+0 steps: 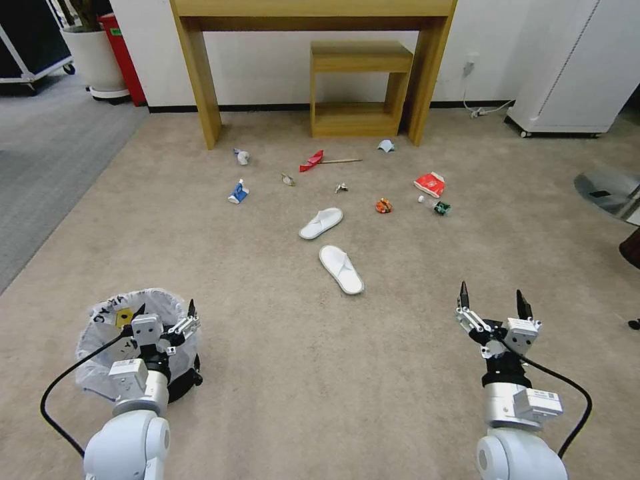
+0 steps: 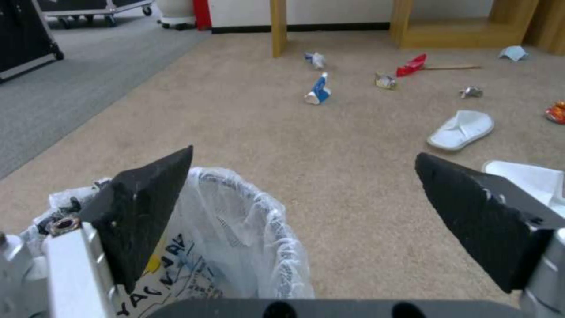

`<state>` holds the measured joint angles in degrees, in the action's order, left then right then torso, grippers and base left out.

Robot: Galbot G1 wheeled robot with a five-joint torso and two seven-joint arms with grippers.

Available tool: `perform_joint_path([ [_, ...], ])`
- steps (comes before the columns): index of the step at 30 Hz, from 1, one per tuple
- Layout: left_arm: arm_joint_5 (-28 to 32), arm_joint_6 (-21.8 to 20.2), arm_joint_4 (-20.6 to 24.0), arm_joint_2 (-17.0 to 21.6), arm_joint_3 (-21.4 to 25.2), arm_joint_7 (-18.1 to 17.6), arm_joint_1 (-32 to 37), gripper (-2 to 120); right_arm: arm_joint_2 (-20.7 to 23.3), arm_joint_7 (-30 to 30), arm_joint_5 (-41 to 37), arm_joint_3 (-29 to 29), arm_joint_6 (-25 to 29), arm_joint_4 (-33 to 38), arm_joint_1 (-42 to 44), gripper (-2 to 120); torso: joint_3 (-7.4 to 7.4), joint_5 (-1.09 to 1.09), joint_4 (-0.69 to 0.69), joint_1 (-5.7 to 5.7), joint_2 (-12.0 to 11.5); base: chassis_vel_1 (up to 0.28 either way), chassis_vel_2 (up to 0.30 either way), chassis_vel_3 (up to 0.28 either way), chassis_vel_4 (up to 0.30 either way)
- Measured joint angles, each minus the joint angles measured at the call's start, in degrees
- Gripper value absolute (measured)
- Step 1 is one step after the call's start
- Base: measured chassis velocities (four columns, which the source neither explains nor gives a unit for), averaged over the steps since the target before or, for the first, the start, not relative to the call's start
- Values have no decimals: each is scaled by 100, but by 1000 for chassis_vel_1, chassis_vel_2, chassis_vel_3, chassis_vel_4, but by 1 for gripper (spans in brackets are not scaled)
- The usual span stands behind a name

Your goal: Pick up the trash bin and place the garbage on the floor into it.

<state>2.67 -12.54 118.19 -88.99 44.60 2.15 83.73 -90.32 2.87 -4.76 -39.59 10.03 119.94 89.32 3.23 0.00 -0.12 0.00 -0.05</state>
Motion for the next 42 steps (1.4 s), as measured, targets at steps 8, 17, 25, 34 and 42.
perform_joint_path([
  [8,-3,0,-56,2,9,-1,-40,100,8,17,-5,-1,1,-69,-30,100,0,0,0,0,0,0,0,0,0],
  [17,-1,5,-184,-14,9,-4,-112,100,12,6,-26,4,20,-163,-125,100,0,0,0,0,0,0,0,0,0],
  [25,5,-44,-211,21,-4,-13,-115,100,101,37,-126,-102,-1,-97,-165,100,0,0,0,0,0,0,0,0,0],
  [34,103,-114,-229,78,14,-20,-183,100,140,44,-112,-113,-109,-24,-221,100,0,0,0,0,0,0,0,0,0],
  [42,154,-145,-193,132,43,-24,-163,100,78,45,-55,-93,-82,-80,-239,100,0,0,0,0,0,0,0,0,0],
])
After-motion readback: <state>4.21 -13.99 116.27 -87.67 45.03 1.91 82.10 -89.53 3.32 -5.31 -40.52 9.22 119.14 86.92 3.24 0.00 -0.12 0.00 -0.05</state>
